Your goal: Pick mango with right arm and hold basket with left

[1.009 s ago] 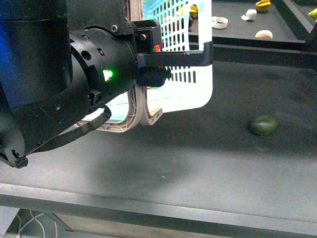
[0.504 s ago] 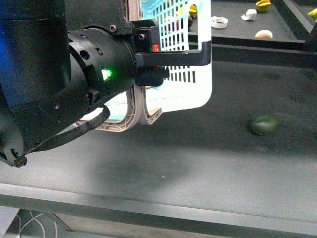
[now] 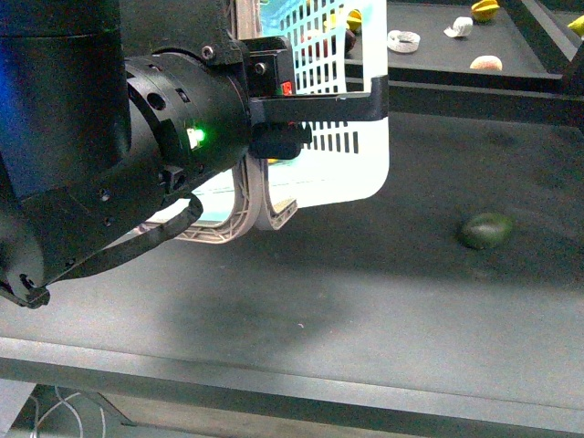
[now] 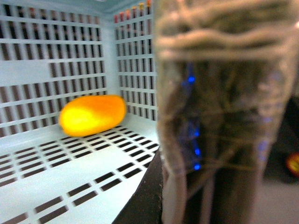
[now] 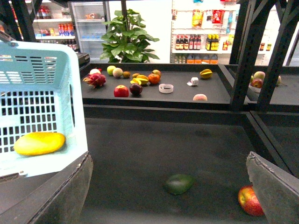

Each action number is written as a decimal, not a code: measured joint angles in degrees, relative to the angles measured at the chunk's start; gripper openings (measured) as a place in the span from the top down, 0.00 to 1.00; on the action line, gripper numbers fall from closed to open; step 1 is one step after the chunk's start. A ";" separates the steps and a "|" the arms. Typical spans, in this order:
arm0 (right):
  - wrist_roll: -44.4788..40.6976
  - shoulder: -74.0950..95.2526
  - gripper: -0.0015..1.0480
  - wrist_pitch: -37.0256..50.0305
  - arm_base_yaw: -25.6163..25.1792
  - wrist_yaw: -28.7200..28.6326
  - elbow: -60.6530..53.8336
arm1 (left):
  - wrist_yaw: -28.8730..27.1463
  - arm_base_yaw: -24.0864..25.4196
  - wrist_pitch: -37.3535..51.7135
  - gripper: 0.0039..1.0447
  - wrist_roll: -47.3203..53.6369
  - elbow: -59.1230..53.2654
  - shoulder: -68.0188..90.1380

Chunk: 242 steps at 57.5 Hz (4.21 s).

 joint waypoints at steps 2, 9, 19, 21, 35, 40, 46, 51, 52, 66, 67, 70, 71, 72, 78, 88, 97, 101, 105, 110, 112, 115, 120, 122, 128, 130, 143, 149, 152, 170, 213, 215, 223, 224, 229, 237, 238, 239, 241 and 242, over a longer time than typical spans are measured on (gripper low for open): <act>-0.04 0.00 0.08 0.00 0.00 -0.04 0.00 | -3.34 -0.31 -2.86 0.96 -2.62 1.51 0.00; -0.04 -0.02 0.08 0.00 0.00 0.02 0.00 | -8.20 0.02 -9.31 0.96 -11.78 5.95 1.42; -0.04 -0.02 0.08 0.00 0.00 0.02 0.00 | -8.74 3.23 -12.52 0.96 -22.93 12.28 5.29; -0.04 -0.02 0.08 0.00 0.00 0.02 0.00 | -8.52 3.98 -13.25 0.96 -25.11 13.81 6.21; -0.04 -0.02 0.08 0.00 0.00 0.02 0.00 | -4.83 10.10 -21.79 0.96 -42.66 28.48 15.15; -0.04 -0.02 0.08 0.00 0.00 0.04 0.00 | -4.70 12.02 -23.87 0.96 -50.64 35.85 20.11; -0.04 -0.02 0.08 0.00 0.00 0.02 0.00 | -6.23 14.14 -24.59 0.96 -56.61 42.34 25.33; -0.04 -0.02 0.08 0.00 0.00 0.00 0.00 | -7.78 15.96 -26.88 0.96 -60.74 46.84 28.94; -0.04 -0.02 0.08 0.00 0.00 0.00 0.00 | -7.91 16.20 -27.17 0.96 -60.92 47.39 29.40; -0.04 -0.02 0.08 0.00 0.00 0.02 0.00 | -7.30 20.55 -30.08 0.96 -68.89 57.99 38.07; -0.04 -0.02 0.08 0.00 0.00 0.02 0.00 | -6.93 20.72 -30.49 0.96 -69.11 58.71 38.66; -0.04 -0.02 0.08 0.00 0.00 0.02 0.00 | -5.86 20.98 -31.80 0.96 -69.72 60.15 39.76; -0.04 -0.02 0.08 0.00 0.00 0.02 0.00 | -5.62 21.05 -32.02 0.96 -69.83 60.48 40.06; -0.04 -0.02 0.08 0.00 0.00 0.02 0.00 | -5.29 21.14 -32.35 0.96 -69.96 61.02 40.50; -0.04 -0.02 0.08 0.00 0.00 0.02 0.00 | -4.50 21.38 -35.67 0.74 -69.92 64.41 42.14; -0.04 -0.02 0.08 0.00 0.00 0.02 0.00 | -4.44 21.46 -38.25 0.43 -69.29 65.16 42.14; -0.04 -0.02 0.08 0.00 0.00 0.02 0.00 | -4.94 21.57 -35.80 0.13 -67.12 59.21 39.67; -0.04 -0.02 0.08 0.00 0.00 0.02 0.00 | -5.66 21.57 -33.83 0.06 -65.24 54.84 36.37; -0.04 -0.02 0.08 0.00 0.00 0.02 0.00 | -6.75 21.57 -31.65 0.08 -63.19 50.34 32.22; -0.04 -0.02 0.08 0.00 0.00 0.02 0.00 | -8.04 21.57 -28.24 0.08 -60.59 43.52 25.68; -0.04 -0.02 0.08 0.00 0.00 0.02 0.00 | -8.15 21.55 -27.02 0.08 -59.52 40.37 22.62; -0.04 -0.02 0.08 0.00 0.00 0.02 0.00 | -8.79 21.27 -24.98 0.08 -57.33 35.58 18.23; -0.04 -0.02 0.08 0.00 0.00 0.02 0.00 | -9.99 20.74 -22.95 0.08 -54.01 28.57 11.98; -0.04 -0.02 0.08 0.00 0.00 0.02 0.00 | -10.88 20.39 -22.12 0.08 -51.93 25.49 9.31; -0.04 -0.02 0.08 0.00 0.00 0.02 0.00 | -12.61 19.02 -20.39 0.08 -48.30 16.76 1.51; -0.04 -0.02 0.08 0.00 0.00 0.02 0.00 | -13.22 18.43 -20.48 0.08 -47.60 14.14 -1.03; -0.02 -0.07 0.08 0.00 0.00 0.04 0.00 | -23.91 12.22 -27.41 0.08 -48.85 -3.39 -22.14; -0.04 -0.07 0.08 0.00 0.00 0.02 0.00 | -27.74 13.35 -35.71 0.08 -55.45 -11.37 -32.63; -0.04 -0.07 0.08 0.00 0.00 0.02 0.00 | -28.79 13.94 -37.57 0.08 -57.64 -13.44 -35.36; -0.04 -0.09 0.08 0.00 0.00 0.02 0.00 | -19.85 16.06 -29.90 0.13 -53.00 -16.46 -36.54; -0.04 -0.09 0.08 -0.02 0.00 0.02 0.00 | 23.80 32.83 -15.32 0.98 17.09 -37.92 -68.04; -0.04 -0.09 0.08 -0.02 0.00 0.02 0.00 | 23.76 32.85 -16.74 0.98 17.11 -37.92 -69.42; -0.04 -0.09 0.08 -0.02 0.00 0.04 0.00 | 23.80 32.85 -21.73 0.98 17.20 -37.92 -74.95; -0.04 -0.09 0.08 -0.02 0.00 0.04 0.00 | 23.82 32.85 -22.36 0.98 17.22 -37.92 -75.58; -0.04 -0.09 0.08 -0.02 0.00 0.02 0.00 | 23.80 32.85 -25.44 0.98 17.25 -37.94 -78.82; -0.04 -0.09 0.08 -0.02 0.00 0.04 0.00 | 23.82 32.85 -29.94 0.98 17.25 -37.94 -83.45; -0.04 -0.09 0.08 -0.02 0.00 0.04 0.00 | 23.82 32.85 -30.38 0.98 17.25 -37.94 -83.89; -0.04 -0.09 0.08 -0.02 0.00 0.02 0.00 | 23.82 32.85 -30.82 0.98 17.25 -37.94 -84.35; -0.04 -0.09 0.08 -0.02 0.00 0.02 0.00 | 23.82 32.85 -31.65 0.98 17.25 -37.94 -85.20; -0.04 -0.09 0.08 -0.02 0.00 0.02 0.00 | 23.80 32.85 -32.09 0.98 17.25 -37.94 -85.61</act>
